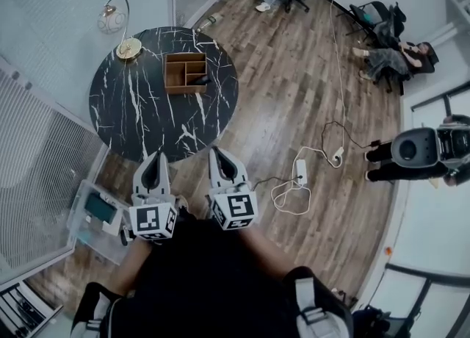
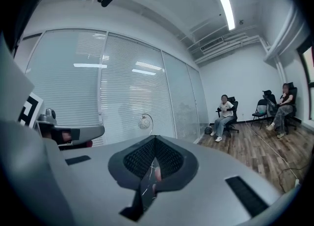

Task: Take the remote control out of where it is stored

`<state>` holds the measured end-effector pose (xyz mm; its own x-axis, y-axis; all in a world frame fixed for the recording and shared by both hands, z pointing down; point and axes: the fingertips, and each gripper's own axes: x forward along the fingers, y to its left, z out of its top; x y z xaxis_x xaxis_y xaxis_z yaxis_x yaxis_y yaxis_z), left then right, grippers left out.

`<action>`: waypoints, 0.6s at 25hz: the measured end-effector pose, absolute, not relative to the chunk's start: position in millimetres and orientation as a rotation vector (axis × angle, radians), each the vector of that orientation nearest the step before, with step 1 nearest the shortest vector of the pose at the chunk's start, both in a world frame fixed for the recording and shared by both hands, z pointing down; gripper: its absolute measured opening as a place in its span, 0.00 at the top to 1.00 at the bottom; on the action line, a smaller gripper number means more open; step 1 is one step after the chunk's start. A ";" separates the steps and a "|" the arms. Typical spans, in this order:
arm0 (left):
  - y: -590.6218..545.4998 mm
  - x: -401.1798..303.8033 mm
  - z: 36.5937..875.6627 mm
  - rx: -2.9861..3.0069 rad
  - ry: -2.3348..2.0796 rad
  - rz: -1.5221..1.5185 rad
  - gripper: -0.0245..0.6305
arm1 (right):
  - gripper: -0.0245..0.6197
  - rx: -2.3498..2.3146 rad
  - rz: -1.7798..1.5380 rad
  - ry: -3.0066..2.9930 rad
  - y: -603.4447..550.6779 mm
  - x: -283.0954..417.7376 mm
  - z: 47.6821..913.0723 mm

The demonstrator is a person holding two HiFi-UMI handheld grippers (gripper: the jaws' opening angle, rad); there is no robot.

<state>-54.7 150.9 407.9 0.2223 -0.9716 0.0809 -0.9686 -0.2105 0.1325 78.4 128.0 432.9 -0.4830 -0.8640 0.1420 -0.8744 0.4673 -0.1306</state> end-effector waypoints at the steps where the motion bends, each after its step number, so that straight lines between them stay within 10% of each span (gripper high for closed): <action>1: 150.8 -58.2 407.2 2.336 -1.864 -0.031 0.95 | 0.96 1.575 0.284 -2.641 127.8 75.3 432.0; 15: 143.5 -94.7 409.3 2.417 -1.756 -0.028 0.95 | 0.96 1.688 0.240 -2.580 132.1 43.1 423.8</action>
<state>-94.7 143.5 409.3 0.3131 -0.9467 0.0751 -0.9439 -0.3015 0.1351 43.1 132.1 423.8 -0.4034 -0.9063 0.1259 -0.9140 0.3926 -0.1023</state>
